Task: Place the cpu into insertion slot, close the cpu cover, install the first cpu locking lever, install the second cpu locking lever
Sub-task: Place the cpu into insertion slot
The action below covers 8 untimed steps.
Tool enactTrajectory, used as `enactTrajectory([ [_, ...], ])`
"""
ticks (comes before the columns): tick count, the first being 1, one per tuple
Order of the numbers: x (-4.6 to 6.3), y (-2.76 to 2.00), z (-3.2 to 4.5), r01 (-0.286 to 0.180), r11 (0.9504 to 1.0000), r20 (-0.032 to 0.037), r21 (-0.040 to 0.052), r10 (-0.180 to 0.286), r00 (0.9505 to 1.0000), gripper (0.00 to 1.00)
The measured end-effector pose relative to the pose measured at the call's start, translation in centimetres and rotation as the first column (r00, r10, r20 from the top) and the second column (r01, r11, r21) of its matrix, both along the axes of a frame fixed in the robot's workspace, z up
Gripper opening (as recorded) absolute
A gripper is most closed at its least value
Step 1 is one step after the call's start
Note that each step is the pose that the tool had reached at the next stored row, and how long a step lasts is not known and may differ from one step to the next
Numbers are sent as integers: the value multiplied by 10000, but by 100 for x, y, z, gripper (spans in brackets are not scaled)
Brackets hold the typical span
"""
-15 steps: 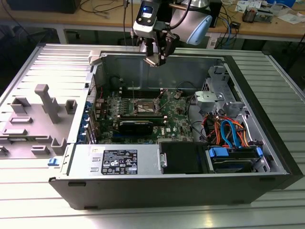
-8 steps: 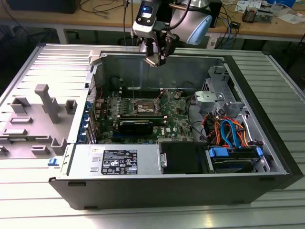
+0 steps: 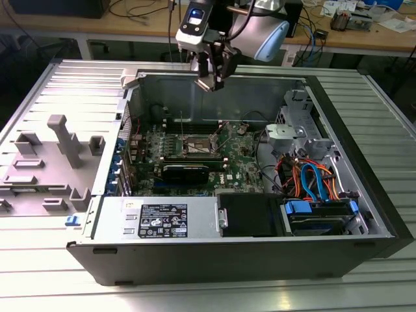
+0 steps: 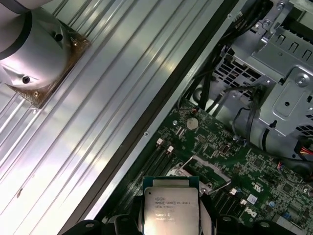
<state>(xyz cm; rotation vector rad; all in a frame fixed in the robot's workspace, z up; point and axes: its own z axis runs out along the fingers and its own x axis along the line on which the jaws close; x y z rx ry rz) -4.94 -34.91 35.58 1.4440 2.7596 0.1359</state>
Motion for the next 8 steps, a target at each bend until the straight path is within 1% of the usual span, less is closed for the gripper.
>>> enactTrajectory([
  [1, 0, -1, -3, 83, 10000, 0, 0, -83, 10000, 55],
  [3, -1, 0, -9, 394, 9992, 2, 1, -394, 9992, 55],
  [4, -1, 0, -14, 641, 9979, 2, 2, -641, 9979, 55],
  [5, -1, 0, -17, 793, 9968, 2, 2, -793, 9968, 55],
  [8, -4, 0, -24, 1123, 9937, 1, 0, -1123, 9937, 55],
])
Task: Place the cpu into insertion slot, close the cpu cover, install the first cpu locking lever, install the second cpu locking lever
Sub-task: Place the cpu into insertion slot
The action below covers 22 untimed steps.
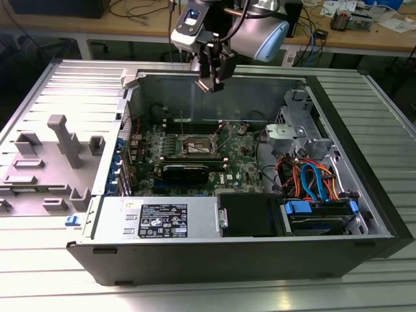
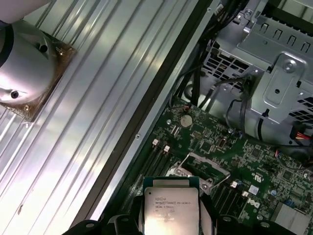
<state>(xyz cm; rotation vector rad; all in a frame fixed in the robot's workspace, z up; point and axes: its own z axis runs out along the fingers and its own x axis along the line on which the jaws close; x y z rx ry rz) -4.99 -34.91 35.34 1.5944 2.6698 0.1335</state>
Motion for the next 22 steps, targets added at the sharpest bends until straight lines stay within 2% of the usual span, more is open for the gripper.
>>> enactTrajectory([
  [4, -40, -1, -18, 159, 9999, 1, 1, -159, 9999, 55],
  [7, -41, -1, -35, 525, 9986, -6, 1, -525, 9986, 55],
  [8, -41, -1, -46, 902, 9959, -10, 0, -902, 9959, 55],
  [10, -41, -1, -56, 1252, 9921, -11, 1, -1252, 9921, 55],
  [12, -40, -1, -68, 1751, 9845, -17, -1, -1751, 9845, 55],
  [14, -41, -1, -77, 2287, 9735, -28, -3, -2287, 9735, 55],
  [15, -41, -1, -81, 2535, 9673, -32, -3, -2535, 9673, 55],
  [16, -41, -1, -85, 2915, 9566, -40, -7, -2915, 9566, 55],
  [17, -41, -1, -89, 3059, 9521, -54, -10, -3059, 9521, 55],
  [18, -41, -1, -90, 3121, 9500, -61, -12, -3121, 9500, 55],
  [21, -39, -1, -90, 3147, 9492, -68, -17, -3147, 9492, 55],
  [22, -39, -1, -92, 3159, 9488, -129, -35, -3159, 9487, 55],
])
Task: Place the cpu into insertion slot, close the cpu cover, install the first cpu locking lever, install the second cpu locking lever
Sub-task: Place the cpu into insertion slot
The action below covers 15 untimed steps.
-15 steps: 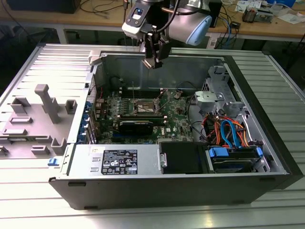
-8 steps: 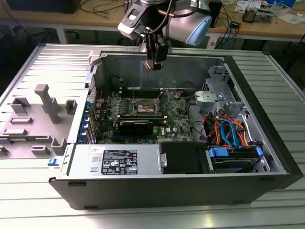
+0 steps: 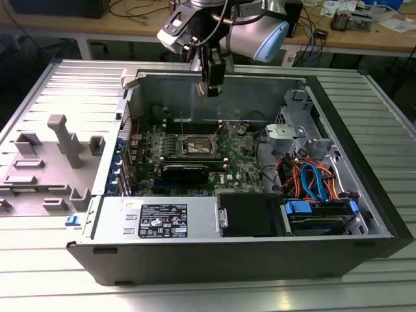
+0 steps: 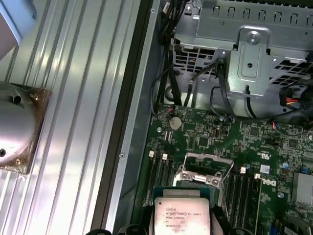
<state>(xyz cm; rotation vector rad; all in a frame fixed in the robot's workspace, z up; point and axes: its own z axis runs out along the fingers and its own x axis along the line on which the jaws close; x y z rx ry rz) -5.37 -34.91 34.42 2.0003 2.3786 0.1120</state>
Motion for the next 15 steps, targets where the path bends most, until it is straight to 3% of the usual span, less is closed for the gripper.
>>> enactTrajectory([
  [1, 0, 0, -3, 29, 10000, -120, -3, -29, 9999, 55],
  [4, 20, 0, -14, 517, 9984, -171, -224, -521, 9985, 55],
  [8, 25, 3, -28, 1067, 9939, -219, -264, -1073, 9940, 55],
  [10, 29, 4, -33, 1082, 9937, -261, -279, -1089, 9937, 55],
  [12, 32, 5, -48, 1077, 9936, -429, -333, -1090, 9931, 55],
  [13, 33, 6, -59, 1071, 9936, -588, -351, -1090, 9923, 55],
  [15, 33, 8, -72, 1191, 9922, -620, -365, -1212, 9907, 55],
])
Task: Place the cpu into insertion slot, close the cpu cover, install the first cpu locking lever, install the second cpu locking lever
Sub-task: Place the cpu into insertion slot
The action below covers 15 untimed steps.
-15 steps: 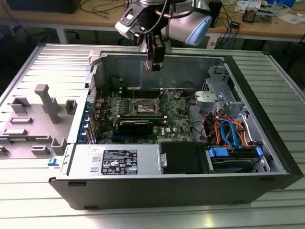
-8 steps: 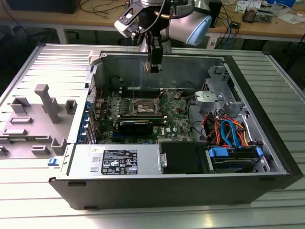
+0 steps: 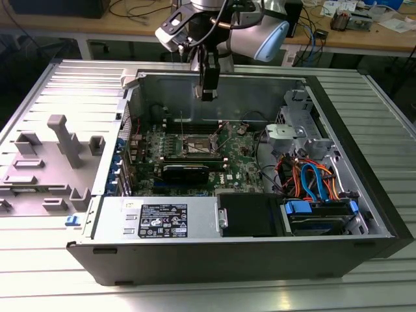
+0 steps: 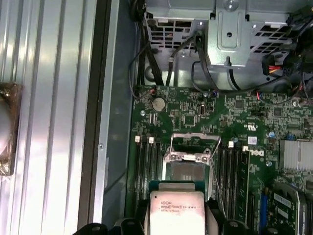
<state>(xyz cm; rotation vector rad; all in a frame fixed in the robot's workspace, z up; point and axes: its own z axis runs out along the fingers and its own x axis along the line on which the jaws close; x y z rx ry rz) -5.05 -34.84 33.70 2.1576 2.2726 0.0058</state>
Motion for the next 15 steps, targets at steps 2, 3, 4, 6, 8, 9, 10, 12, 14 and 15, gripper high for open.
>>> enactTrajectory([
  [2, 0, 1, -5, 280, 9996, 0, 0, -280, 9996, 55],
  [3, 1, 1, -9, 394, 9992, -1, 0, -394, 9992, 55],
  [4, 0, 1, -12, 464, 9989, -4, 1, -464, 9989, 55],
  [6, -1, 1, -27, 450, 9990, -16, 12, -450, 9990, 55],
  [8, -2, -7, -86, 248, 9997, -16, 11, -248, 9997, 55],
  [9, -4, -9, -106, 249, 9997, 11, 10, -249, 9997, 55],
  [10, -5, -9, -126, 250, 9997, 123, -7, -250, 9996, 55],
  [12, -10, -8, -144, 250, 9997, 194, -3, -250, 9995, 55],
  [14, -11, -8, -169, 258, 9997, 203, -8, -257, 9995, 55],
  [15, -11, -9, -183, 295, 9996, 203, -8, -295, 9994, 55],
])
